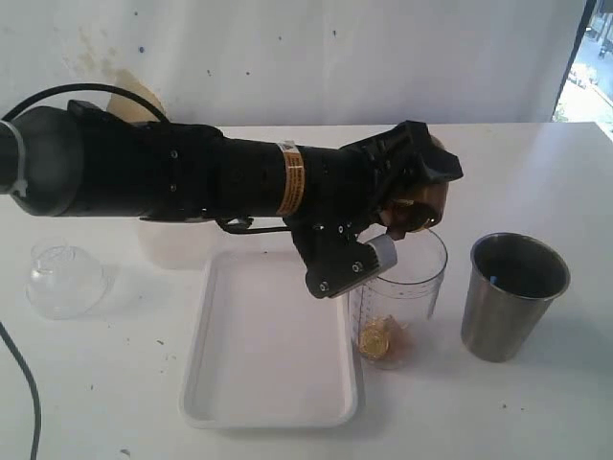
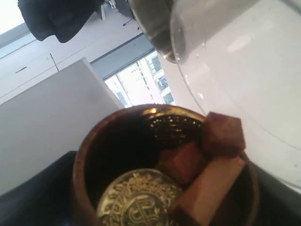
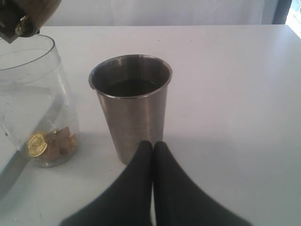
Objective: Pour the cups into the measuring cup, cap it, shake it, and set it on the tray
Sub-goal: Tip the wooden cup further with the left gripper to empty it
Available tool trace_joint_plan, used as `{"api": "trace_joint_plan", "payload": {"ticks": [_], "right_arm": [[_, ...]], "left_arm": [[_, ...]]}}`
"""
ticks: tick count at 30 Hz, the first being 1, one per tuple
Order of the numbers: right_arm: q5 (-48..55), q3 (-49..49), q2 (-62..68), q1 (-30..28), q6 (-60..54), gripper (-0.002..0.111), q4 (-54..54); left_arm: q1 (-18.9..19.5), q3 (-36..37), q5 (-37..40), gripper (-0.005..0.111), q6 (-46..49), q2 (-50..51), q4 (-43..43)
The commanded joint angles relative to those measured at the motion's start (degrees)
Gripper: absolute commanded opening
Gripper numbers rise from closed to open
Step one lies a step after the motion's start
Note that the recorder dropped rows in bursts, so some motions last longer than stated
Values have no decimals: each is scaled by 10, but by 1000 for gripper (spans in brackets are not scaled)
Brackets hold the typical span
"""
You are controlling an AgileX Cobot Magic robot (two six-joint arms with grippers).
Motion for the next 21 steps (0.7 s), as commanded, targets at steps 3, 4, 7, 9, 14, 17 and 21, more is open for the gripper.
{"api": "trace_joint_plan", "payload": {"ticks": [3,4,7,9,14,17,21], "right_arm": [[-8,3,-3,-1,0,0,-1],[-8,3,-3,-1,0,0,-1],[-8,3,-3,-1,0,0,-1],[-8,3,-3,-1,0,0,-1],[-8,3,-3,-1,0,0,-1],[-8,3,-3,-1,0,0,-1],[-8,3,-3,-1,0,0,-1]], "left_arm": [[-3,0,-1,0,19,-6,-14],[-3,0,-1,0,23,-6,-14],[-4,0,5,0,50,-7,-14],[-10,0,14,0,60,-7,-15],[-15,0,14,0,72,-7,-15],[-15,0,17,0,72,-7,-20],[-15,0,15,0,73,-7,-22]]}}
